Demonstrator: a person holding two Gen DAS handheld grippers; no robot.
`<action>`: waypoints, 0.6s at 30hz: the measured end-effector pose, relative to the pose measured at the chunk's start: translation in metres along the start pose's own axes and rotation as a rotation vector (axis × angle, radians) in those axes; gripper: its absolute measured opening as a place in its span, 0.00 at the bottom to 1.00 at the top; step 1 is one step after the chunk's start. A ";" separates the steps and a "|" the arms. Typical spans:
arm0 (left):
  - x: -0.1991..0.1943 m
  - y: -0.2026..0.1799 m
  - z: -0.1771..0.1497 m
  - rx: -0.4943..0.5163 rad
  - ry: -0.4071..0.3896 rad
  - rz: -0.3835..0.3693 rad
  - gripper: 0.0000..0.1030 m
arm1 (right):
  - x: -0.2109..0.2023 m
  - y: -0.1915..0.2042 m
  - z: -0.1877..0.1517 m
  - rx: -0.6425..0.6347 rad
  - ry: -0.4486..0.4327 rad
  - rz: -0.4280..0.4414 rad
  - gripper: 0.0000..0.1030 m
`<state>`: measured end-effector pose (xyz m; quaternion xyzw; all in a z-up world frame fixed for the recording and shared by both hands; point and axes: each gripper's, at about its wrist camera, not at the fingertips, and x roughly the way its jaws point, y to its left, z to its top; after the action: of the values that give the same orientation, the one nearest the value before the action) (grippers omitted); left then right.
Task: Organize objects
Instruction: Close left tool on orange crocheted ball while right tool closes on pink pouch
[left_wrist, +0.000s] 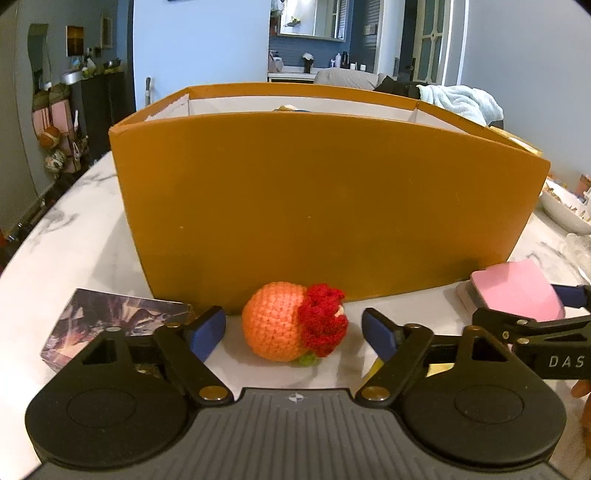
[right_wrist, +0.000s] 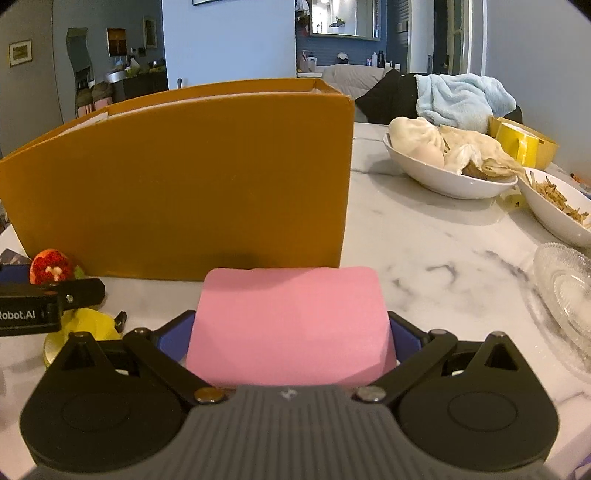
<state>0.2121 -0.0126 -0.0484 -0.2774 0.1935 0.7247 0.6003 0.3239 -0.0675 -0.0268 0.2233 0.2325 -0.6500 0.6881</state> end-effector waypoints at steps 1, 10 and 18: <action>-0.001 0.000 -0.001 0.005 -0.006 0.005 0.77 | 0.000 0.000 0.000 -0.001 0.000 0.000 0.99; -0.005 -0.005 -0.003 0.018 -0.028 0.021 0.58 | -0.005 0.001 -0.003 0.003 -0.008 0.010 0.99; -0.006 -0.004 -0.005 0.021 -0.030 0.025 0.58 | -0.008 0.002 -0.004 0.001 -0.012 0.012 0.99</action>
<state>0.2172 -0.0195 -0.0487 -0.2578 0.1956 0.7342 0.5969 0.3255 -0.0588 -0.0253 0.2210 0.2268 -0.6473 0.6934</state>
